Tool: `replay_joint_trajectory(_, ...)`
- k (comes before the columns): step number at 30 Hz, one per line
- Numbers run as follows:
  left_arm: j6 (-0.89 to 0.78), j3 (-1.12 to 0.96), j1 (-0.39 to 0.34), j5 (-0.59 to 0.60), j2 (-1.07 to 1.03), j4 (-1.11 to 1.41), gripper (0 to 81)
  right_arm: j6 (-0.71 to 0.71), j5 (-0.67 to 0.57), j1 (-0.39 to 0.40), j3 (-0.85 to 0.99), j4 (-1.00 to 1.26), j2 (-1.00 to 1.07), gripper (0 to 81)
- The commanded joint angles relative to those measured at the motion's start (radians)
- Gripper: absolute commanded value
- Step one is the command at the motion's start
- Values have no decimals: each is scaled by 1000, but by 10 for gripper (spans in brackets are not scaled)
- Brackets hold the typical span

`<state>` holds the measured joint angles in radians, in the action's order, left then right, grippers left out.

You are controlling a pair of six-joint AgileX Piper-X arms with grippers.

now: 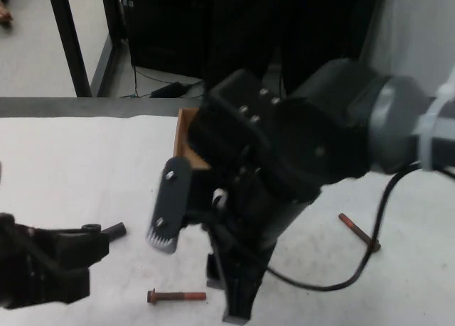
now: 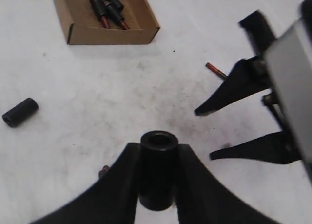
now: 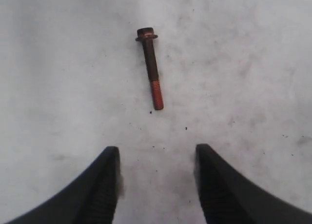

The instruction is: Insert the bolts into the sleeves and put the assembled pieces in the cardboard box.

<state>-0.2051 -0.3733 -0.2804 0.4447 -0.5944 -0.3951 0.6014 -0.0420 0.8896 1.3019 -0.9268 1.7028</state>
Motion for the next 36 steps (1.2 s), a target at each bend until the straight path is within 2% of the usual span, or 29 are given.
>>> replay_joint_trajectory(1, -7, 0, -2, 34, 33, 17, 8, 11, 42, 36, 24, 4, 58, 463)
replay_joint_trajectory(8, -4, 0, -2, 78, 94, -28, 8, 9, 42, 71, 120, -68, 172, 462)
replay_joint_trajectory(22, 42, 47, -2, 78, 145, -26, 8, 4, 42, 71, 328, -141, 338, 428)
replay_joint_trajectory(31, 2, 91, -2, 102, 194, 0, 8, 4, 42, 71, 356, -135, 415, 428)
replay_joint_trajectory(36, 4, 91, -38, 102, 202, 4, 8, 8, 36, 69, 356, -118, 449, 428)
